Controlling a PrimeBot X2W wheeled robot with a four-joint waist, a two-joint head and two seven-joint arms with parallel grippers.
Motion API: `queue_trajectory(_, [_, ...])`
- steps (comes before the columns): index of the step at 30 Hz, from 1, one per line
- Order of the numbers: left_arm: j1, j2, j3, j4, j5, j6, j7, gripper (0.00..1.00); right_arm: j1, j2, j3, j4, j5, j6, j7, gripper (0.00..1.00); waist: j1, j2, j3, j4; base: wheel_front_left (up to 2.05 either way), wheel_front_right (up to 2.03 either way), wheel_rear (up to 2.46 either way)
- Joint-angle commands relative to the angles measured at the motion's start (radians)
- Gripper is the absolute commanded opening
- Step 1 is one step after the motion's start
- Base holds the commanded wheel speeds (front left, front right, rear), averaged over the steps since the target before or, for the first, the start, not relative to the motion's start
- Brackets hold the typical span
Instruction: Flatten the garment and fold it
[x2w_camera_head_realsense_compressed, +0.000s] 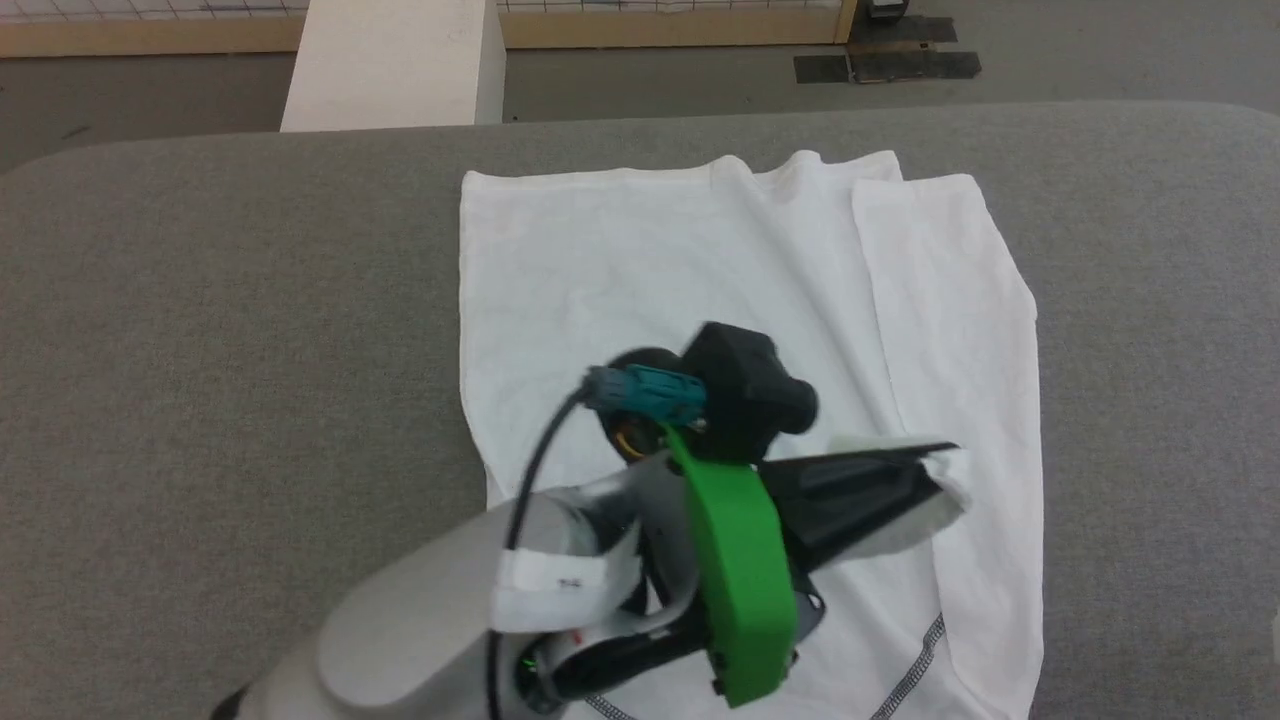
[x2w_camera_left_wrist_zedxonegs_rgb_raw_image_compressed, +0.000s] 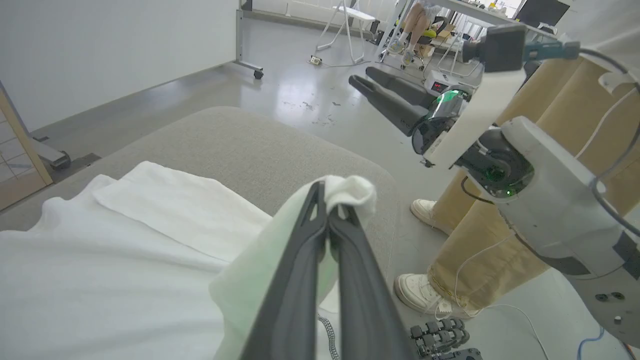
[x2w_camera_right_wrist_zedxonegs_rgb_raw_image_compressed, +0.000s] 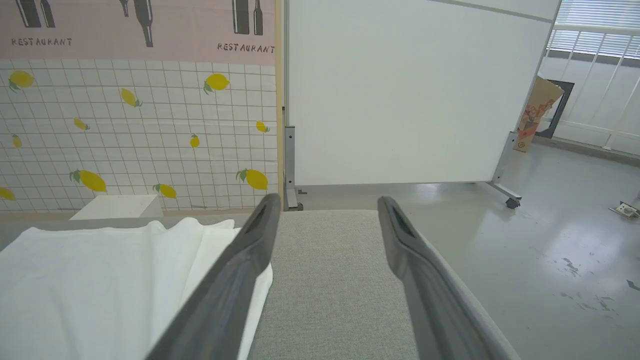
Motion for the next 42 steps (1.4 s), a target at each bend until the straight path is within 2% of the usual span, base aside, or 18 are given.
queue_trajectory(1, [-0.007,-0.032,-0.029,0.047,0.014,-0.011,-0.018,0.00,-0.021,0.001,-0.001,-0.005,-0.004,-0.002,0.001,1.00,0.0000,-0.0001,0.011,-0.013,0.00,0.00,0.00])
queue_trajectory(7, [0.019,-0.135,-0.169,0.312,0.070,-0.025,-0.087,0.00,-0.030,0.001,0.015,0.004,0.002,-0.002,0.000,1.00,0.0000,-0.0001,0.034,-0.047,0.00,0.00,0.00])
queue_trajectory(11, [0.028,-0.179,-0.254,0.494,0.095,-0.029,-0.131,0.00,-0.037,0.001,0.033,0.016,0.008,-0.002,-0.007,1.00,0.0000,-0.0001,0.051,-0.076,0.00,0.00,0.00])
queue_trajectory(16, [0.024,-0.232,-0.309,0.658,0.102,-0.030,-0.201,0.00,-0.044,0.001,0.052,0.032,0.010,-0.002,-0.016,1.00,0.0000,-0.0001,0.067,-0.102,0.00,0.00,0.00])
queue_trajectory(17, [0.021,-0.242,-0.315,0.687,0.104,-0.030,-0.218,0.36,-0.046,0.001,0.055,0.035,0.010,-0.002,-0.018,1.00,0.0000,-0.0001,0.067,-0.104,0.00,0.00,0.00])
queue_trajectory(18, [0.017,-0.249,-0.318,0.708,0.107,-0.030,-0.235,1.00,-0.046,0.001,0.056,0.037,0.009,-0.002,-0.019,1.00,0.0000,-0.0001,0.067,-0.105,0.00,0.00,0.00])
queue_trajectory(21, [-0.015,-0.274,-0.326,0.749,0.103,-0.030,-0.307,1.00,-0.044,0.001,0.051,0.046,0.008,-0.002,-0.020,1.00,0.0000,-0.0001,0.054,-0.099,0.00,0.00,0.00])
queue_trajectory(24, [-0.052,-0.272,-0.327,0.734,0.090,-0.030,-0.355,1.00,-0.038,0.001,0.041,0.046,0.004,-0.002,-0.014,1.00,0.0000,-0.0001,0.033,-0.085,0.00,0.00,0.00])
queue_trajectory(28, [-0.084,-0.221,-0.271,0.676,0.068,-0.026,-0.425,1.00,-0.025,0.001,0.036,0.042,-0.002,-0.002,-0.003,1.00,0.0000,-0.0001,-0.002,-0.058,0.00,0.00,0.00])
queue_trajectory(31, [-0.084,-0.159,-0.203,0.605,0.064,0.018,-0.484,1.00,-0.013,0.001,0.039,0.038,-0.004,-0.002,0.006,1.00,0.0000,-0.0001,-0.026,-0.040,0.00,0.00,0.00])
queue_trajectory(36, [-0.009,0.003,-0.045,0.433,0.053,0.170,-0.576,1.00,0.003,0.001,0.055,0.034,-0.002,-0.002,0.016,1.00,0.0000,-0.0001,-0.054,-0.018,0.00,0.00,0.00])
queue_trajectory(39, [0.089,0.111,0.075,0.315,0.055,0.283,-0.602,1.00,0.011,0.001,0.066,0.033,-0.001,-0.002,0.019,1.00,0.0000,-0.0001,-0.065,-0.008,0.00,0.00,0.00])
queue_trajectory(42, [0.211,0.187,0.205,0.205,0.072,0.381,-0.610,1.00,0.019,0.001,0.073,0.035,0.002,-0.002,0.019,1.00,0.0000,-0.0001,-0.072,0.001,0.00,0.00,0.00])
